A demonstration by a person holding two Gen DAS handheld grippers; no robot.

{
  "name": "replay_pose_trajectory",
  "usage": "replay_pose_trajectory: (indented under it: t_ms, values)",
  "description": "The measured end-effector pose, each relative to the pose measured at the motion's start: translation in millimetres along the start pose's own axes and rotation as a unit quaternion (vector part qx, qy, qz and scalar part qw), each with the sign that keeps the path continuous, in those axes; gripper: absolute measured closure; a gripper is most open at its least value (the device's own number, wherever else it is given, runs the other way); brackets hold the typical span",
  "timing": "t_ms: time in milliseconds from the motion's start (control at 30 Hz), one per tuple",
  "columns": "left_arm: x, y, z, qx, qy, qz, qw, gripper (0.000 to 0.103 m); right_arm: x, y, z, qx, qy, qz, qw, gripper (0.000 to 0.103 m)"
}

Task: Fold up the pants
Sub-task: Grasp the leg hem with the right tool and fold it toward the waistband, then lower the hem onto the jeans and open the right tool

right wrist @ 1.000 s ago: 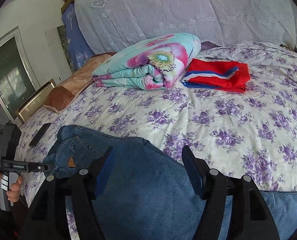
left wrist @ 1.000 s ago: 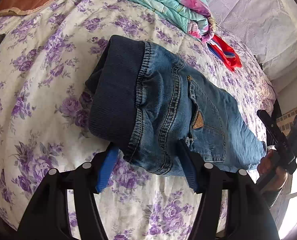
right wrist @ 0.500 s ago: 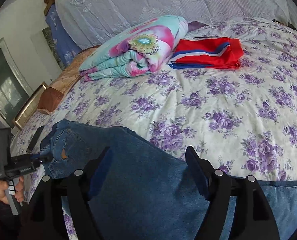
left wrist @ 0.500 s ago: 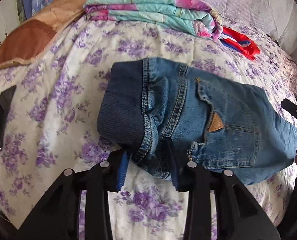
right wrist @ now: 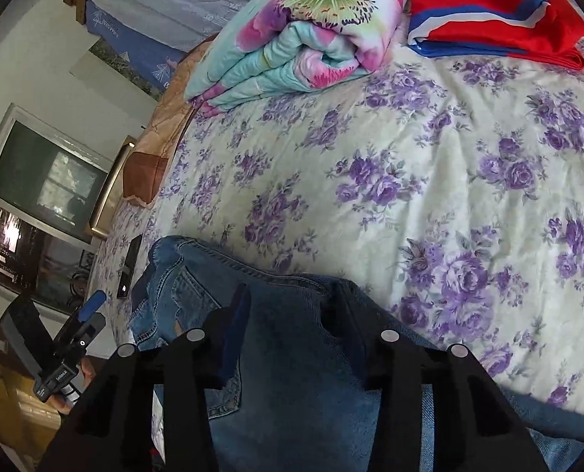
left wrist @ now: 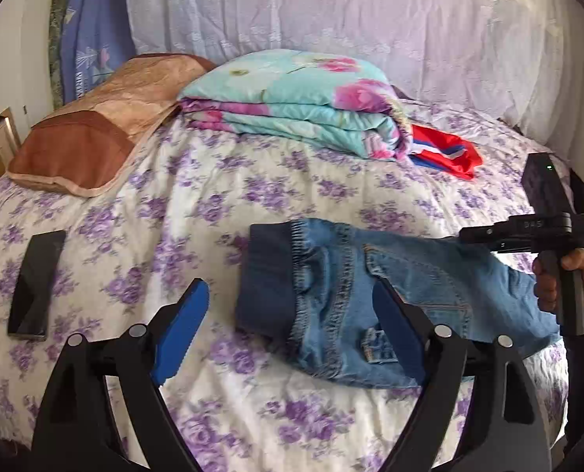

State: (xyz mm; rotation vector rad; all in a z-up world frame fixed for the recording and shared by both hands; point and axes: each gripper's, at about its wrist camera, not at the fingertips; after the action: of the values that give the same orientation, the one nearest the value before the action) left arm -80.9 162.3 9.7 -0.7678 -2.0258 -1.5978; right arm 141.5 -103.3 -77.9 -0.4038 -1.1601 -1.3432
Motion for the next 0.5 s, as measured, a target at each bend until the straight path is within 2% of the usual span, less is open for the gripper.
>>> replay_pose_trajectory:
  t_ms: [33,67,133,167,200,267,367,400,467,500]
  values:
    - [-7,-1,-4,-0.01,-0.003,0.001,0.9999,0.019,-5,0,2,0.006,-0.004,0.011,1.0,0.063]
    - [-19,-3,-8,-0.024,0.009,0.01,0.9996,0.019,-8,0,3,0.007,-0.003,0.019,1.0,0.063]
    - [-46,-6,-12,-0.042,0.064,0.042,0.9962,0.019,-11,3,5,0.004,-0.005,0.02,1.0,0.063]
    - [-57,-9,-11,-0.042,0.079,0.052,0.9946,0.019,-11,5,4,-0.005,0.002,0.015,1.0,0.063]
    - [-65,-12,-8,-0.039,0.081,0.06,0.9942,0.018,-10,9,3,-0.015,0.007,0.007,1.0,0.065]
    - [-75,-16,1,-0.026,0.075,0.071,0.9943,0.014,-7,15,1,-0.021,-0.009,-0.009,1.0,0.086]
    - [-81,-16,23,0.024,0.036,0.081,0.9958,0.008,-8,17,-1,-0.016,-0.022,-0.022,0.999,0.092]
    - [-83,-16,28,0.03,0.026,0.085,0.9956,0.008,-5,18,-4,-0.022,-0.014,-0.029,0.999,0.092]
    - [-85,-19,26,0.013,0.028,0.084,0.9959,0.007,3,22,-9,-0.018,-0.013,-0.058,0.998,0.097]
    - [-85,-20,23,0.0,0.037,0.083,0.9959,0.005,4,23,-12,-0.016,-0.042,-0.079,0.996,0.103]
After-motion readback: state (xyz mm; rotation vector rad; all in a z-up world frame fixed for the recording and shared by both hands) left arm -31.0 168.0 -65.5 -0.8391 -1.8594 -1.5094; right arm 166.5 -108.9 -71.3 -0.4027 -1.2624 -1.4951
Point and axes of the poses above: each gripper's, at about its wrist camera, not at the fingertips, and x roughly against the way its jaws point, z to its left, y to its top, and after that the axes turned 9 degrees about -y, right-handed
